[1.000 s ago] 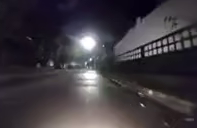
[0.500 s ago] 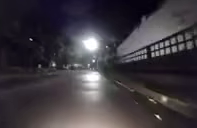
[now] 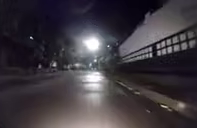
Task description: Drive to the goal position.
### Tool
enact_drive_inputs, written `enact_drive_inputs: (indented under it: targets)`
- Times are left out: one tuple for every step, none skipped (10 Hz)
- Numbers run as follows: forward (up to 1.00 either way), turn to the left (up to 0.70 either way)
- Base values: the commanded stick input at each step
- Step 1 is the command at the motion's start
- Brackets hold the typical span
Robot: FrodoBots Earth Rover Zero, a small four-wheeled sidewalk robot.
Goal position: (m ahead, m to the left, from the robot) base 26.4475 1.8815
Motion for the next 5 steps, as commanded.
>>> enact_drive_inputs:
  targets:
    - [0.7, -0.28]
    - [0.7, -0.35]
    - [0.7, -0.35]
    - [0.7, -0.35]
    - [0.7, -0.35]
